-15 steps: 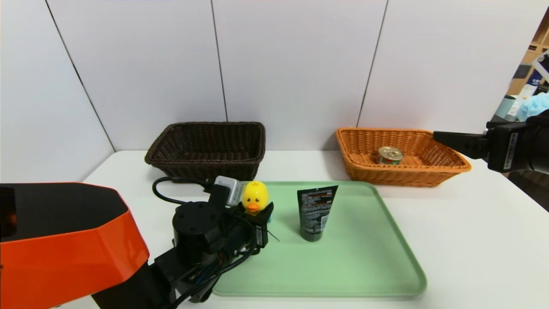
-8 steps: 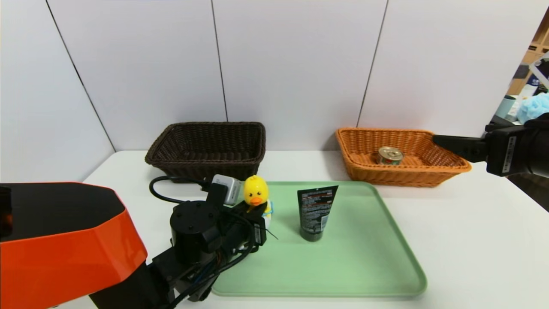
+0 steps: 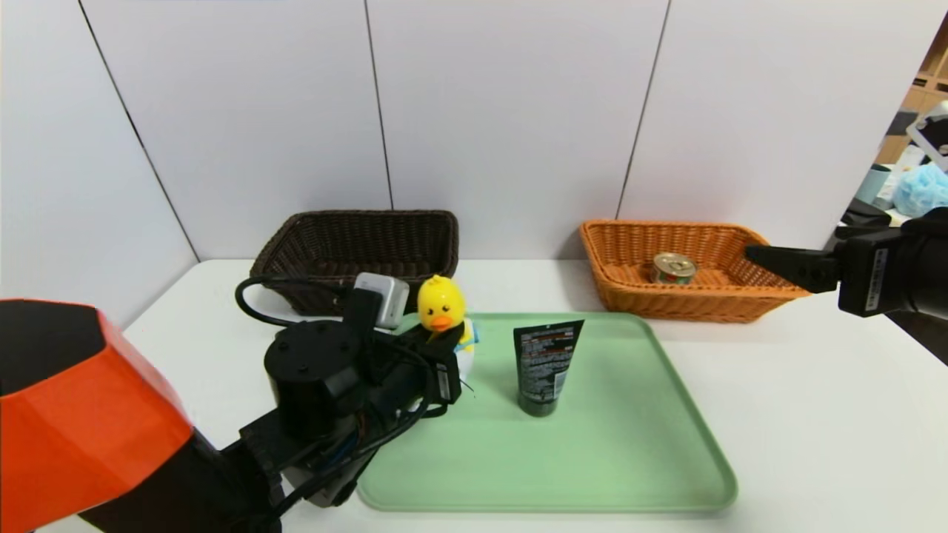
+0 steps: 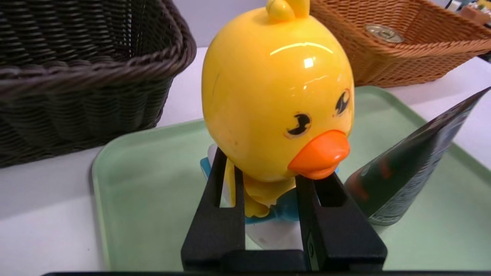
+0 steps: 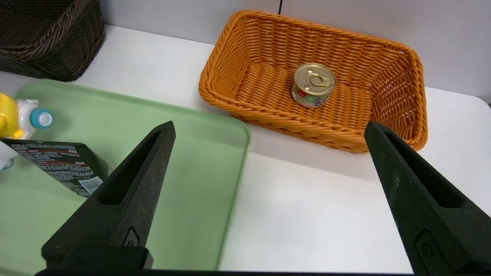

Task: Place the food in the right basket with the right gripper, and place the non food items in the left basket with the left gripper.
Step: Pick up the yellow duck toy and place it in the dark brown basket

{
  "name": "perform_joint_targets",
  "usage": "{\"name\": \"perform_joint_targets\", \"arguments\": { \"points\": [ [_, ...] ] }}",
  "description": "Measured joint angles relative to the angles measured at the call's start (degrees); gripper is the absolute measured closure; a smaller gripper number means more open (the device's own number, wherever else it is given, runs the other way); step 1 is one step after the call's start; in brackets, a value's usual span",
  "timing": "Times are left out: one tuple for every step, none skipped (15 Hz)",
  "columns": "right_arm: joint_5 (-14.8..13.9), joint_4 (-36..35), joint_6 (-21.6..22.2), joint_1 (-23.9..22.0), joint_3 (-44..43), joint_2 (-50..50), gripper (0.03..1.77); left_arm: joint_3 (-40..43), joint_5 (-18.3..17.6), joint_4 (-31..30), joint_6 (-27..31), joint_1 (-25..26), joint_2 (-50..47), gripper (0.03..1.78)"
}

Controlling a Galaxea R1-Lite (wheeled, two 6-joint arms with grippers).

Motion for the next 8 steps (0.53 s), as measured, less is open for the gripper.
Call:
{"name": "perform_joint_targets", "arguments": {
  "points": [
    [-0.02, -0.02, 0.02, 0.05, 0.17, -0.06, 0.10, -1.33, -0.01, 2.54, -0.05, -0.04, -1.96, 1.41],
    [0.00, -0.02, 0.02, 0.02, 0.28, -0.09, 0.10, -2.73, -0.04, 4.77, -0.05, 0.00, -3.64, 1.41],
    [0.00, -0.02, 0.00, 0.00, 0.33, -0.13, 0.10, -4.18, 0.00, 7.05, -0.05, 0.09, -5.19, 1.41],
    [0.00, 0.00, 0.00, 0.00, 0.35, -0.17, 0.10, -5.73, -0.01, 9.31, -0.05, 0.30, -6.66, 1.41],
    [0.00, 0.00, 0.00, -0.02, 0.41, -0.28, 0.10, -7.66, -0.01, 11.74, -0.05, 0.74, -8.08, 1.41],
    [-0.02, 0.00, 0.02, -0.02, 0.46, -0.39, 0.10, -10.17, -0.11, 14.96, -0.07, 1.87, -9.65, 1.41],
    [-0.04, 0.09, 0.02, -0.02, 0.52, -0.46, 0.10, -12.26, -0.17, 18.14, -0.07, 3.28, -10.73, 1.41],
    [-0.15, 0.06, 0.00, -0.02, 0.52, -0.49, 0.10, -14.41, -0.34, 22.02, -0.07, 5.49, -11.69, 1.41]
  ]
}}
